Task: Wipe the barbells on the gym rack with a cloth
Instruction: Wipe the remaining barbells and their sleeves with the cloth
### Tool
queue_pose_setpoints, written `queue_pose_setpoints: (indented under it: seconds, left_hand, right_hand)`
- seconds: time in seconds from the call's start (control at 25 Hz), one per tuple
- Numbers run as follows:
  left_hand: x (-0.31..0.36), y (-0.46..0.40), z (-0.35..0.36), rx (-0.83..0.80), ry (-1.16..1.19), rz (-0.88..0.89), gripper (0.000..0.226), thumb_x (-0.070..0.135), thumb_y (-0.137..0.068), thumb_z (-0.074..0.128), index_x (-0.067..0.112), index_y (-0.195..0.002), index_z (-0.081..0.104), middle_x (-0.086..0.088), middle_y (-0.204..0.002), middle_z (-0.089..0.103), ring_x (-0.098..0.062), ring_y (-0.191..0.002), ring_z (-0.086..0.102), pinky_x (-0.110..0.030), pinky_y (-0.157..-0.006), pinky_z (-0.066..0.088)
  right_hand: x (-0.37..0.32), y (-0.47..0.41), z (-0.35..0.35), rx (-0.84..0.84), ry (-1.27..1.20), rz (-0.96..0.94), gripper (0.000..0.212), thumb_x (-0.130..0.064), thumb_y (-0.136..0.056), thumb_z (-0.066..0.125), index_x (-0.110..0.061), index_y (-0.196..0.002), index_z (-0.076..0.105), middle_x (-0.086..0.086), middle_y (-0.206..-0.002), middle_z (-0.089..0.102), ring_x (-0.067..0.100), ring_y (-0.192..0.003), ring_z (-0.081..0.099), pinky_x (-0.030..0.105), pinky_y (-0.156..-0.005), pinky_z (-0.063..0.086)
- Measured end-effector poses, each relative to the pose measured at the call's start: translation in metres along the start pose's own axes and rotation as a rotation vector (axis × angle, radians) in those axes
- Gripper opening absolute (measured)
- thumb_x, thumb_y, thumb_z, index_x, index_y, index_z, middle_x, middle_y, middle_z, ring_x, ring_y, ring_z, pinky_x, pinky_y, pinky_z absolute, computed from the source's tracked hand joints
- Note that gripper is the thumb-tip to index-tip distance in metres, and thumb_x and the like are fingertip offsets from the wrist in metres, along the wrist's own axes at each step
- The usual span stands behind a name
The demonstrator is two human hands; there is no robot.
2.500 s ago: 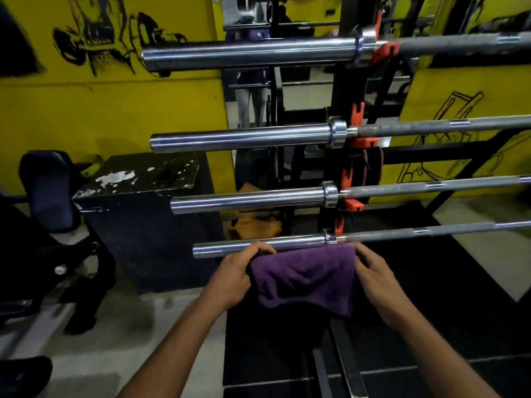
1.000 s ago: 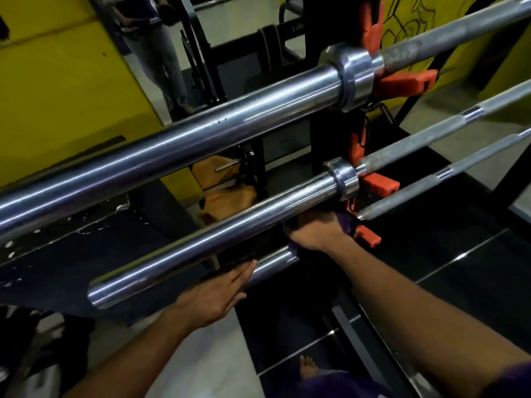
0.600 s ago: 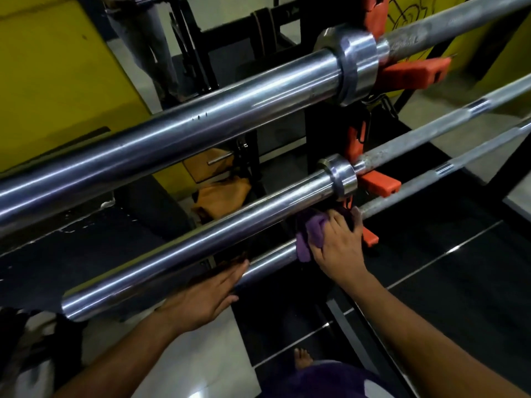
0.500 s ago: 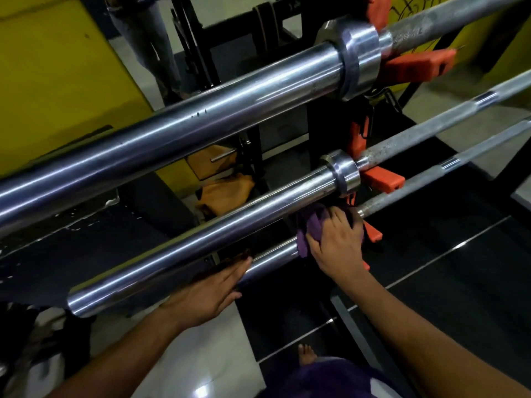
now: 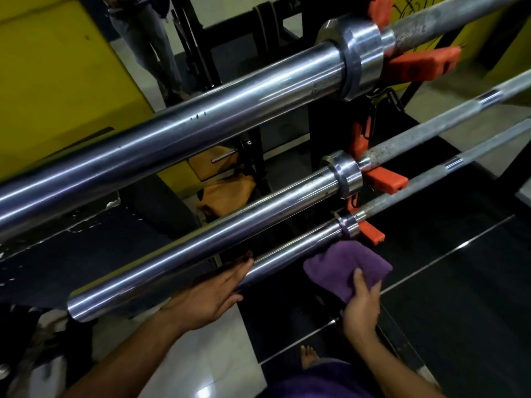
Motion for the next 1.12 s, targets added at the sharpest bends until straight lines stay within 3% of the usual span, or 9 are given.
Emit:
queue_pose_setpoints:
  seconds: [0.12, 0.24, 0.36, 0.56, 0.68, 0.88, 0.96, 1.04, 1.12]
  left_hand:
    - [-0.002, -0.001, 0.0, 0.022, -0.025, -0.003, 0.074, 0.052, -0.104, 0.036, 0.04, -0.156, -0.016, 0.028, -0.161, -0.02, 0.012, -0.146, -0.008, -0.013, -0.119, 0.003]
    - [0.001, -0.002, 0.0, 0.028, -0.052, 0.01, 0.075, 0.048, -0.104, 0.039, 0.035, -0.158, -0.012, 0.025, -0.162, -0.019, 0.013, -0.145, -0.012, -0.005, -0.115, -0.003]
    - [-0.001, -0.001, 0.001, 0.03, -0.118, -0.017, 0.074, 0.05, -0.105, 0.037, 0.032, -0.159, -0.009, 0.019, -0.164, -0.013, 0.005, -0.149, -0.001, -0.011, -0.118, 0.001]
    - [-0.004, -0.002, -0.001, 0.026, -0.108, -0.018, 0.077, 0.051, -0.104, 0.037, 0.033, -0.158, -0.014, 0.023, -0.161, -0.023, 0.009, -0.145, -0.01, -0.007, -0.115, -0.007]
    - [-0.007, -0.002, 0.003, -0.014, -0.044, -0.015, 0.077, 0.051, -0.105, 0.037, 0.041, -0.154, -0.022, 0.028, -0.159, -0.025, 0.012, -0.144, -0.011, -0.01, -0.115, -0.005]
    - [-0.006, -0.002, 0.004, -0.041, 0.049, 0.015, 0.077, 0.045, -0.105, 0.042, 0.04, -0.155, -0.017, 0.024, -0.163, -0.017, 0.013, -0.146, -0.01, -0.007, -0.116, 0.001]
    - [-0.007, -0.002, 0.003, -0.022, 0.069, 0.032, 0.077, 0.046, -0.105, 0.042, 0.036, -0.158, -0.012, 0.02, -0.165, -0.012, 0.009, -0.149, -0.006, -0.013, -0.121, 0.006]
    - [-0.005, -0.002, 0.0, -0.014, 0.095, 0.036, 0.076, 0.047, -0.104, 0.042, 0.036, -0.158, -0.01, 0.019, -0.165, -0.011, 0.007, -0.149, -0.006, -0.017, -0.122, 0.008]
    - [-0.004, 0.01, -0.005, 0.019, 0.101, 0.037, 0.075, 0.047, -0.105, 0.041, 0.041, -0.157, -0.012, 0.022, -0.163, -0.012, 0.006, -0.149, -0.003, -0.017, -0.122, 0.011]
  right_hand:
    - [0.034, -0.018, 0.001, 0.043, -0.367, 0.382, 0.045, -0.033, -0.097, 0.055, -0.014, -0.138, 0.059, 0.007, -0.108, 0.074, 0.029, -0.11, 0.066, 0.044, -0.099, 0.051]
    - [0.016, -0.042, 0.044, 0.059, -0.488, 0.355, 0.029, -0.036, -0.098, 0.046, -0.022, -0.108, 0.069, 0.005, -0.097, 0.072, 0.028, -0.091, 0.069, 0.043, -0.085, 0.053]
    - [0.009, -0.053, 0.082, 0.097, -0.515, 0.363, 0.034, -0.046, -0.092, 0.038, -0.026, -0.078, 0.061, 0.002, -0.085, 0.067, 0.028, -0.084, 0.066, 0.041, -0.075, 0.053]
    - [0.007, -0.039, 0.078, -0.01, -0.507, 0.367, 0.032, -0.038, -0.098, 0.038, -0.024, -0.075, 0.055, -0.001, -0.066, 0.064, 0.016, -0.057, 0.066, 0.031, -0.062, 0.051]
    - [0.005, -0.007, 0.045, -0.083, -0.225, 0.315, 0.025, -0.035, -0.099, 0.047, -0.019, -0.099, 0.066, 0.0, -0.082, 0.075, 0.016, -0.076, 0.07, 0.032, -0.073, 0.056]
    - [-0.067, 0.031, 0.027, -0.144, 0.137, -0.235, 0.027, -0.033, -0.103, 0.044, -0.018, -0.108, 0.067, -0.007, -0.091, 0.074, 0.004, -0.087, 0.066, 0.028, -0.084, 0.048]
    - [-0.097, 0.042, 0.06, -0.261, 0.574, -0.635, 0.042, -0.041, -0.098, 0.044, -0.012, -0.12, 0.063, 0.006, -0.116, 0.067, 0.01, -0.111, 0.059, 0.032, -0.101, 0.042]
    - [-0.086, 0.039, 0.1, -0.374, 1.168, -1.105, 0.053, -0.049, -0.093, 0.047, -0.009, -0.126, 0.059, 0.013, -0.139, 0.055, 0.028, -0.139, 0.04, 0.054, -0.118, 0.022]
    - [-0.066, 0.019, 0.117, -0.4, 1.494, -1.252, 0.064, -0.06, -0.087, 0.051, -0.015, -0.132, 0.058, 0.01, -0.145, 0.051, 0.034, -0.145, 0.033, 0.064, -0.118, 0.013]
Point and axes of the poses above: each hand's wrist, its own y-axis away from the middle knuckle, its own z-axis out of the palm, x = y × z, the point moved 9 cm from there along -y, towards the middle knuckle
